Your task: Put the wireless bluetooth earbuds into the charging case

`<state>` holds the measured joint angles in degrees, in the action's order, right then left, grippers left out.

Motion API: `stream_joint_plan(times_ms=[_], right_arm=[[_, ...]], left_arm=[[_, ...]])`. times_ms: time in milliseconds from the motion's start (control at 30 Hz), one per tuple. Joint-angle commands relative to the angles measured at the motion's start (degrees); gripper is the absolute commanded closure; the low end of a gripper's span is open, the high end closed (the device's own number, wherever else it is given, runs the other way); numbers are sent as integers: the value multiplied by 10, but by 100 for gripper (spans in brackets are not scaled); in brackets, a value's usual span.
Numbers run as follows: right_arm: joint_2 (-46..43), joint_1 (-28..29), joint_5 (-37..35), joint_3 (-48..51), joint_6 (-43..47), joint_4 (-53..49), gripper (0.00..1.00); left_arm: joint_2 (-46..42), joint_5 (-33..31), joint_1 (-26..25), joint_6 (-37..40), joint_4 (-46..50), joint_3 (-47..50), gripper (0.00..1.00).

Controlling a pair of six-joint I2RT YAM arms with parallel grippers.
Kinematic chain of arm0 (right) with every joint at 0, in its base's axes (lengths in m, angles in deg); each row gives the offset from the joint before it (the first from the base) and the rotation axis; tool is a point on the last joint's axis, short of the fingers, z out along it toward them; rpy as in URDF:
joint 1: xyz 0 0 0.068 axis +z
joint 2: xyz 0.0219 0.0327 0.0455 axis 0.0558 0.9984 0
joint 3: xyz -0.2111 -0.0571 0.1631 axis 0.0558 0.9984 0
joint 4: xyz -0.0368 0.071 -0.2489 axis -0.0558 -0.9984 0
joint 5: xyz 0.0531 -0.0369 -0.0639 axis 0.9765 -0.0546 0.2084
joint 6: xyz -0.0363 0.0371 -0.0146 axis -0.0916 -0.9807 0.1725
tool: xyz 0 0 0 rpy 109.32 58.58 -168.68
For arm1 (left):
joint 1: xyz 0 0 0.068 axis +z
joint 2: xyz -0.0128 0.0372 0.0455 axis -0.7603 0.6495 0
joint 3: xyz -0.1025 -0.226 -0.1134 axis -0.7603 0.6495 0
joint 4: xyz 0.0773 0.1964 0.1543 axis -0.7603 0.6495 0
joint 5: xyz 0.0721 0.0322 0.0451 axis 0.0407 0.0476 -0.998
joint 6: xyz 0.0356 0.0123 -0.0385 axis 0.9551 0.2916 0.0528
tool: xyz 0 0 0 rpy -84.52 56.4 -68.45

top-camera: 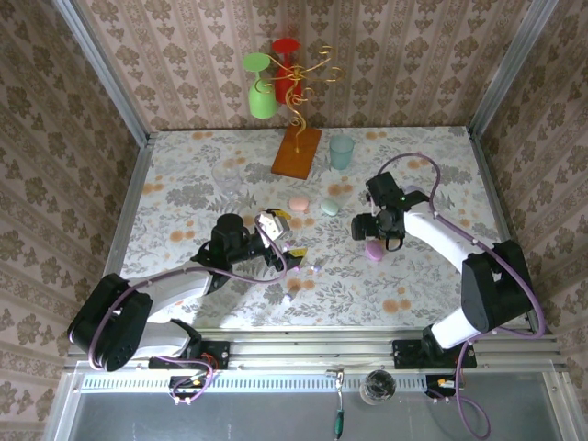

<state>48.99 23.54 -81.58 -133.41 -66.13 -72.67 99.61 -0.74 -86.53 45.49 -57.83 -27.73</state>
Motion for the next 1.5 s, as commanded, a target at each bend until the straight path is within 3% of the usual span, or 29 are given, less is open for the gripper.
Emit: stream_joint_plan(times_ms=[0, 400, 800, 1200, 1467], right_arm=[[0, 11, -26, 20, -19, -22, 19], [47, 19, -12, 54, -38, 21, 23], [68, 28, 0, 52, -39, 22, 43], [75, 29, -13, 49, -47, 21, 55], [78, 27, -23, 50, -55, 29, 55]], left_arm=[[4, 18, 3, -11, -19, -5, 0], [8, 25, 4, -14, -21, -7, 0], [13, 24, 4, -17, -26, -6, 0], [14, 22, 4, -18, -27, -5, 0], [16, 22, 4, -19, -28, -6, 0]])
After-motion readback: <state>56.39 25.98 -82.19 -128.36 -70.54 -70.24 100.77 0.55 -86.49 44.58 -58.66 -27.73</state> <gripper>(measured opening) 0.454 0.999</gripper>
